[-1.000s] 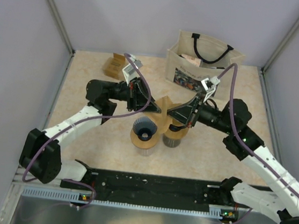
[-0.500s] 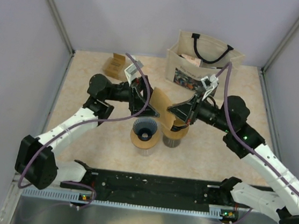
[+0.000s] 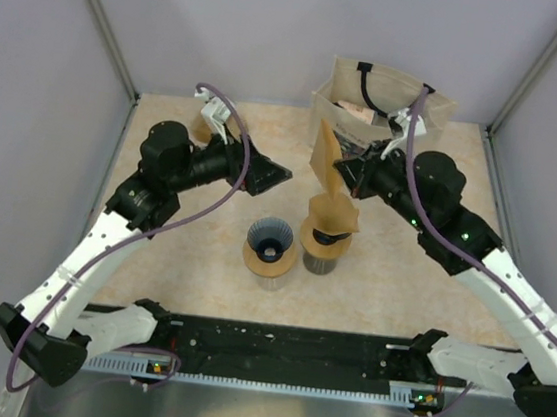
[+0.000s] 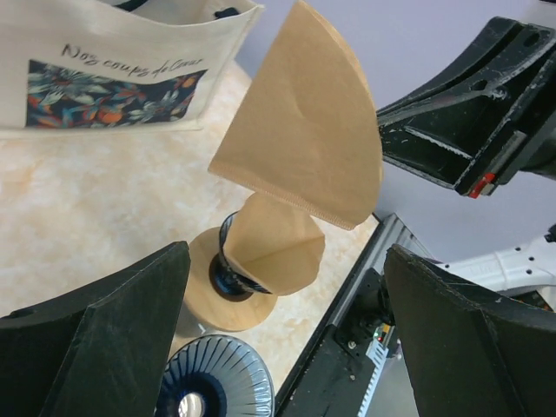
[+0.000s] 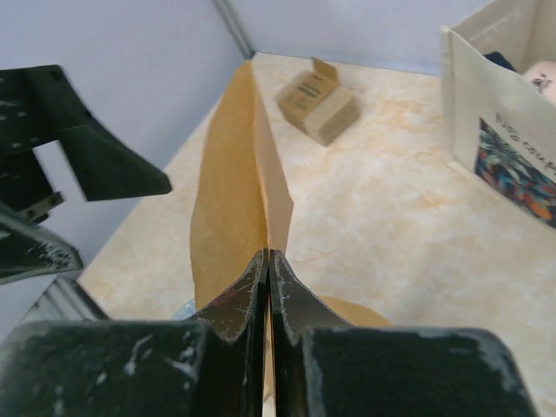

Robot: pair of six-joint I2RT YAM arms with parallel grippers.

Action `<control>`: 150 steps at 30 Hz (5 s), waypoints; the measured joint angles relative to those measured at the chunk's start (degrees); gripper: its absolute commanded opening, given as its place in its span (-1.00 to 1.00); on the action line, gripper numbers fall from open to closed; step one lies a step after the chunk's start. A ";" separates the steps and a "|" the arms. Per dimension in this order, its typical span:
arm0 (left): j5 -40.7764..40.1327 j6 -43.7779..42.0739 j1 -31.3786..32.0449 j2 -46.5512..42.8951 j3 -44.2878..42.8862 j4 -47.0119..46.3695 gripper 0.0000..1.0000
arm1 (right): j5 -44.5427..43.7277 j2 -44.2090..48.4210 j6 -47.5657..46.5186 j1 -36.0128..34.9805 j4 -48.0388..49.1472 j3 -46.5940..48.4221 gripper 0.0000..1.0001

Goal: Place the coffee filter in the dripper

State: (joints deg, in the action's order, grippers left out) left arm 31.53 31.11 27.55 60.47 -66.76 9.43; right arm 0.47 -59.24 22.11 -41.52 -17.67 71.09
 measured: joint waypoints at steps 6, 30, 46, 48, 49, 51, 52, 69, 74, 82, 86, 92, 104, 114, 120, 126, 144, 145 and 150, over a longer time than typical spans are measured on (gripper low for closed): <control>-4.11 0.55 1.05 4.15 -4.44 5.18 0.97 | -12.81 -8.68 -4.33 -8.13 -2.80 6.73 -1.00; -21.86 -0.79 6.12 12.96 -9.20 10.99 0.51 | -19.58 -13.20 -10.14 -12.37 -1.77 9.25 -1.00; -30.80 4.90 9.16 16.02 -11.02 9.92 0.00 | -20.50 -11.21 -6.43 -12.81 4.31 0.26 -1.00; -31.45 5.95 9.16 15.87 -10.14 9.35 -0.10 | -20.65 -10.67 -5.33 -12.81 5.05 -0.90 -1.00; -31.65 6.27 9.16 15.87 -9.99 9.31 -0.12 | -20.85 -10.43 -4.92 -12.85 5.55 -1.27 -1.00; -31.82 6.56 9.22 15.89 -9.94 9.29 -0.12 | -21.44 -9.90 -4.22 -12.85 6.16 -1.53 -1.00; -31.82 6.60 9.27 15.89 -9.94 9.22 -0.12 | -21.70 -9.51 -3.89 -12.85 6.78 -1.77 -1.00; -34.18 6.36 10.99 15.93 -9.99 10.99 -0.70 | -23.37 -7.72 -2.56 -12.85 10.84 -2.12 -1.00; -37.97 6.25 11.65 16.00 -11.06 14.16 -0.78 | -25.49 -7.74 -3.08 -12.87 10.03 -2.21 -1.00; -44.33 6.23 13.00 16.02 -13.03 19.32 -0.71 | -28.68 -8.00 -3.45 -12.87 5.07 -2.21 -1.00; -45.48 6.12 13.11 16.11 -14.36 21.09 -0.72 | -29.86 -8.00 -3.45 -12.87 3.39 -2.21 -1.00; -45.75 5.75 13.49 16.31 -14.88 22.32 -0.98 | -30.64 -8.00 -3.45 -12.87 2.10 -2.21 -1.00; -45.97 4.83 13.86 16.68 -16.09 24.92 -1.00 | -29.73 -7.96 -3.48 -13.09 1.79 -2.21 -0.89; -46.12 4.35 13.79 16.61 -18.64 30.75 -1.00 | -19.37 0.22 -4.13 -13.11 12.74 -11.65 0.64; -44.92 4.35 13.79 16.50 -22.97 38.51 -1.00 | -19.78 7.15 -3.98 -13.11 14.93 -12.28 0.95; -38.71 4.96 13.79 15.58 -27.56 46.99 -1.00 | -31.52 15.32 -3.06 -13.11 12.35 -16.83 0.98; -23.34 5.92 13.73 25.92 -34.88 66.95 -1.00 | -52.22 22.47 -2.75 -13.11 1.68 -22.84 0.97; -23.34 5.68 13.73 26.53 -34.93 67.19 -1.00 | -52.19 22.45 -2.75 -13.11 1.70 -22.84 0.97; -23.43 4.24 13.64 29.35 -36.37 67.78 -1.00 | -51.78 22.32 -2.80 -13.11 1.66 -22.84 0.97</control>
State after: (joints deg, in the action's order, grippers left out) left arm 8.10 35.35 41.19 89.82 -103.13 77.21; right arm -51.31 -36.93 19.31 -54.63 -16.01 48.25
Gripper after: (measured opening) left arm 0.012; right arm 0.987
